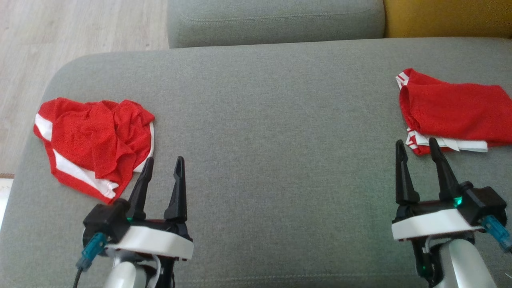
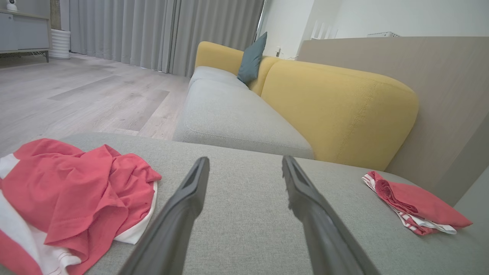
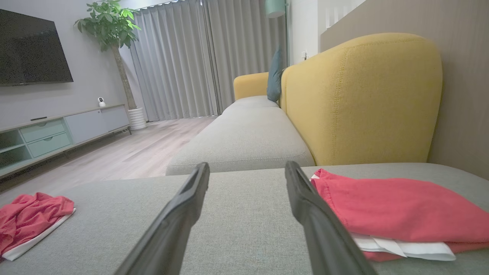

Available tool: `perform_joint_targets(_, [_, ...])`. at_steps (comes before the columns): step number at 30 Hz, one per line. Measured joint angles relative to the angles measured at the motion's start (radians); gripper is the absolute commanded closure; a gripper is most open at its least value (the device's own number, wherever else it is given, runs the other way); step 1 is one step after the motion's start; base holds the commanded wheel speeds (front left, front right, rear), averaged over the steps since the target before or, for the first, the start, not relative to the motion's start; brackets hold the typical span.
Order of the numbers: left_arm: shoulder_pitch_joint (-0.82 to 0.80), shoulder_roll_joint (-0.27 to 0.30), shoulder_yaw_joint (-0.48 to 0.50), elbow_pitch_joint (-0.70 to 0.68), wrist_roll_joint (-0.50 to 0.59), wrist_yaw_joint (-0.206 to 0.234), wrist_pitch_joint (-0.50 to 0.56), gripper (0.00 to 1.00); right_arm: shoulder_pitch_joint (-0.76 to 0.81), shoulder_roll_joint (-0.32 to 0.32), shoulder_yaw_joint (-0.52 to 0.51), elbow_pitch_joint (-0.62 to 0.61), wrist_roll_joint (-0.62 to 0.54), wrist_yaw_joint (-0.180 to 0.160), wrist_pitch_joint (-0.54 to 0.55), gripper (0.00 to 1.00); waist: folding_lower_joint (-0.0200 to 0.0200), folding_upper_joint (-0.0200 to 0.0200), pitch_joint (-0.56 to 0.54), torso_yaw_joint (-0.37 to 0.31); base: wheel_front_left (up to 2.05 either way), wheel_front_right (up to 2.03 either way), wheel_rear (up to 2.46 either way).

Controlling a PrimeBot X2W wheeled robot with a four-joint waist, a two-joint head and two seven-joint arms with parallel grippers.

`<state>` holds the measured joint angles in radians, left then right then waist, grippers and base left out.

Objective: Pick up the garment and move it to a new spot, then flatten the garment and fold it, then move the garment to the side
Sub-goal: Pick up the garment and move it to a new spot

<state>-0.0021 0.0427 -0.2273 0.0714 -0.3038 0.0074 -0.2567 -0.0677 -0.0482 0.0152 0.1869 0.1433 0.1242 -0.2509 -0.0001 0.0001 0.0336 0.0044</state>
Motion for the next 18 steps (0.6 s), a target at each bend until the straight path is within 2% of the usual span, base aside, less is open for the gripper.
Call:
perform_joint_targets(9, [-0.003,0.000,0.001,0.000,-0.032,0.002,0.000,0.00,0.000,0.000,0.004,0.000,0.012,0.000,0.000,0.00,0.0000,0.0000,-0.001,0.026,0.00,0.00,0.00])
perform_joint_targets(15, [-0.003,0.000,0.006,-0.001,-0.032,0.003,0.000,0.00,0.001,0.000,0.018,0.001,0.015,0.000,0.000,0.00,0.0000,0.0000,-0.006,0.072,0.00,0.00,0.00])
perform_joint_targets(18, [-0.003,0.000,0.016,0.000,-0.031,0.002,0.000,0.00,0.003,0.000,0.035,0.002,0.015,0.000,0.000,0.00,0.0000,0.0000,-0.011,0.123,0.00,0.00,0.00])
